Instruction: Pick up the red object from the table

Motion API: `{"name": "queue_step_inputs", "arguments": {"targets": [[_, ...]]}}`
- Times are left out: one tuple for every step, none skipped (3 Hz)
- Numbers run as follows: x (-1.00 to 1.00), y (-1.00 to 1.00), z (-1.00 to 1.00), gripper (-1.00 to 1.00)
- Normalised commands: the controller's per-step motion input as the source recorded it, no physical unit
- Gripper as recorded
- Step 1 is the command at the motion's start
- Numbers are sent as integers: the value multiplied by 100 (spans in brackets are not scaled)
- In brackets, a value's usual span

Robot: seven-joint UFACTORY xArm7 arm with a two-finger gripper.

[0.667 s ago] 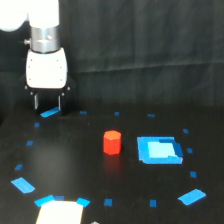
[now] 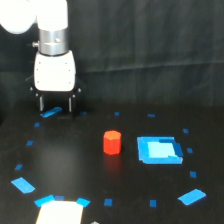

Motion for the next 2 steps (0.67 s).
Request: {"name": "queue_step_inputs", "arguments": {"targets": [[100, -48, -86, 100], [100, -48, -35, 100]]}}
